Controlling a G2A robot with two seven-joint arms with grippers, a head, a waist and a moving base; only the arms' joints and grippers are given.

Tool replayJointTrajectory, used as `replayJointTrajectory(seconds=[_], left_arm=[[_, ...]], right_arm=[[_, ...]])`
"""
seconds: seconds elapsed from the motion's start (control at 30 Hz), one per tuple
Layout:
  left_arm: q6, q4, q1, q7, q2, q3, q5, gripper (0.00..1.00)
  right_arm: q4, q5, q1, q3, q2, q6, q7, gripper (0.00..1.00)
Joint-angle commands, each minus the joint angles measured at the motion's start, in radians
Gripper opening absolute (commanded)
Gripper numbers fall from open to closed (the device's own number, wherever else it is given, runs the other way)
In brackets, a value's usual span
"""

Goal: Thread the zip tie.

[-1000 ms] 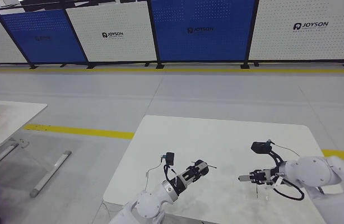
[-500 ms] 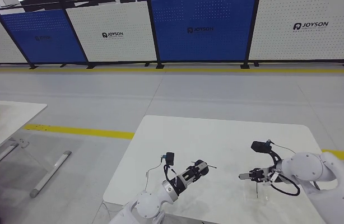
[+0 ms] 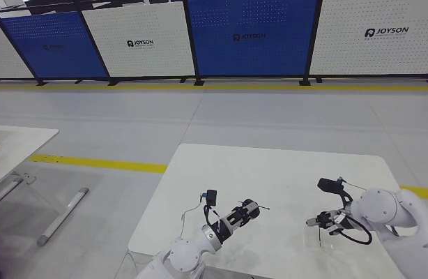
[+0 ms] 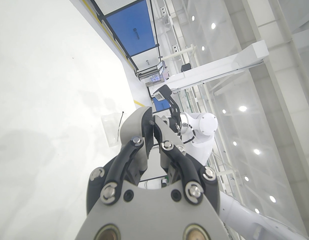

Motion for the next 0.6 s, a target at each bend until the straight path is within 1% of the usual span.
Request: replayJointTrajectory(seconds=[0.0, 0.1, 0.37, 0.47, 0.57], left_arm=[[0.000, 0.000, 0.000, 0.000, 0.000, 0.000, 0.000, 0.00], [0.000, 0.000, 0.000, 0.000, 0.000, 0.000, 0.000, 0.00], [0.000, 0.000, 0.000, 0.000, 0.000, 0.000, 0.000, 0.00], [0.000, 0.000, 0.000, 0.000, 0.000, 0.000, 0.000, 0.00], [0.000, 0.000, 0.000, 0.000, 0.000, 0.000, 0.000, 0.00]], right_arm=[[0.011, 0.000, 0.000, -0.003, 0.000, 0.000, 0.000, 0.48], [0.038, -0.014, 0.014, -0.024, -0.004, 0.000, 0.000, 0.48], [0.102, -0.014, 0.062, -0.062, -0.022, 0.000, 0.000, 0.41], [0.120, -0.022, 0.073, -0.074, -0.030, 0.000, 0.000, 0.42], [0.141, -0.031, 0.085, -0.088, -0.040, 0.000, 0.000, 0.38]])
